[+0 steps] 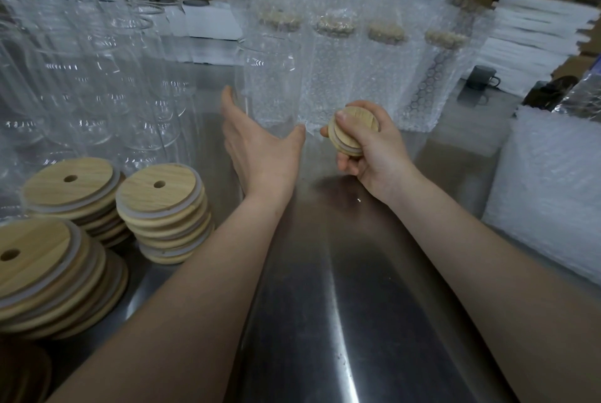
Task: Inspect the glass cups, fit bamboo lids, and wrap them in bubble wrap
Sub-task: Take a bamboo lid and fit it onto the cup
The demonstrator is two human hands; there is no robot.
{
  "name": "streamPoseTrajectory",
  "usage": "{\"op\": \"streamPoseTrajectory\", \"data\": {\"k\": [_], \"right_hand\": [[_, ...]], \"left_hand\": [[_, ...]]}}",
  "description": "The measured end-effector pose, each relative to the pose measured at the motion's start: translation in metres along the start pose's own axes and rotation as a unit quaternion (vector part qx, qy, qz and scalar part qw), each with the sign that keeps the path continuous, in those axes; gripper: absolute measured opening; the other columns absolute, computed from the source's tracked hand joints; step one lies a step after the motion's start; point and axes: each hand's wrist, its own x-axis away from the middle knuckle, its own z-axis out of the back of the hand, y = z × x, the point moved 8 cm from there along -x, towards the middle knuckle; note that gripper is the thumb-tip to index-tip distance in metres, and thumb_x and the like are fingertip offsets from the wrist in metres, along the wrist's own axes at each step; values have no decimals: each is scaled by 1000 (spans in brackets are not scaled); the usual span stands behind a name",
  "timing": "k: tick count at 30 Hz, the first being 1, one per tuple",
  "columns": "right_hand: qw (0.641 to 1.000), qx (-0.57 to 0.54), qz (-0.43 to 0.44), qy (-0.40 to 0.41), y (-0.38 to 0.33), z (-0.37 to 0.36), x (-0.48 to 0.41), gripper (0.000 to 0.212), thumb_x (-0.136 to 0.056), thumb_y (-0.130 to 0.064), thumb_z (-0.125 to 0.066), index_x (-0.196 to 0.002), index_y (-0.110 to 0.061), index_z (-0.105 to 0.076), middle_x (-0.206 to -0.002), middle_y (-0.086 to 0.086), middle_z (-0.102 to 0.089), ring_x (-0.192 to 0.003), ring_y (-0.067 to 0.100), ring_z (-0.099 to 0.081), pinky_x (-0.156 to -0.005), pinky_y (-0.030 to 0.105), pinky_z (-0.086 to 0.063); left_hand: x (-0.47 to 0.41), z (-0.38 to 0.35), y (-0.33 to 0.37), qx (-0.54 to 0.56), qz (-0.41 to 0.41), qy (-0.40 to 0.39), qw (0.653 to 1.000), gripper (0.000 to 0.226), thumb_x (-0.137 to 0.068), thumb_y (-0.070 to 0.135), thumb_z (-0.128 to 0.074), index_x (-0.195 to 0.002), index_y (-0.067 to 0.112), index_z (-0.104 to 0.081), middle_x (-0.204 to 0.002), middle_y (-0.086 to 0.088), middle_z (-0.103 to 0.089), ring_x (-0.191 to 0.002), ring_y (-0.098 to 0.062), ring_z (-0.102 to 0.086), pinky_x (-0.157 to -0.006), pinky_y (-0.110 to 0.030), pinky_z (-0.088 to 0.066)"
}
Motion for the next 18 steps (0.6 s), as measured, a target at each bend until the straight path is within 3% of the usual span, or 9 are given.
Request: {"op": "streamPoseTrajectory", "data": {"k": [3,8,13,15,18], "right_hand": [[1000,14,-7,7,-1,0,2,5,-101,-28,-54,-100,-24,-51,-83,14,-75,-34,20,-48,-39,19,-27],[999,-5,-46,24,1,1,1,12,-102,-27,-41,-101,-22,-51,-88,19,-75,-36,23,-48,-47,28,-25],[995,-75,-68,-13,1,-4,5,19,-98,-35,-44,-101,-27,-61,-99,18,-74,-51,30,-64,-42,21,-36],[994,-82,-60,-25,-1,-5,4,22,-100,-40,-44,-109,-32,-62,-105,16,-74,-64,32,-70,-47,23,-45],[994,-96,-29,-39,-8,-3,3,33,-103,-42,-39,-134,-40,-48,-117,15,-70,-80,33,-72,-60,30,-52]], "left_hand": [[1,1,1,0,-2,1,1000,106,-71,27,-84,-152,16,-17,-152,-10,-32,-140,-25,-33,-117,-38,-27],[0,0,0,13,-4,-9,1000,108,-70,33,-85,-153,17,-18,-154,-7,-30,-142,-21,-30,-118,-41,-27],[-1,0,-1,15,1,-7,1000,101,-73,30,-85,-151,17,-23,-152,-4,-35,-139,-19,-34,-116,-37,-29],[0,1,0,16,-2,-3,1000,100,-73,31,-85,-151,17,-25,-151,-3,-36,-138,-19,-36,-115,-36,-30],[1,3,3,6,-18,1,1000,98,-72,30,-85,-150,20,-27,-148,-1,-39,-135,-20,-39,-114,-36,-32]]}}
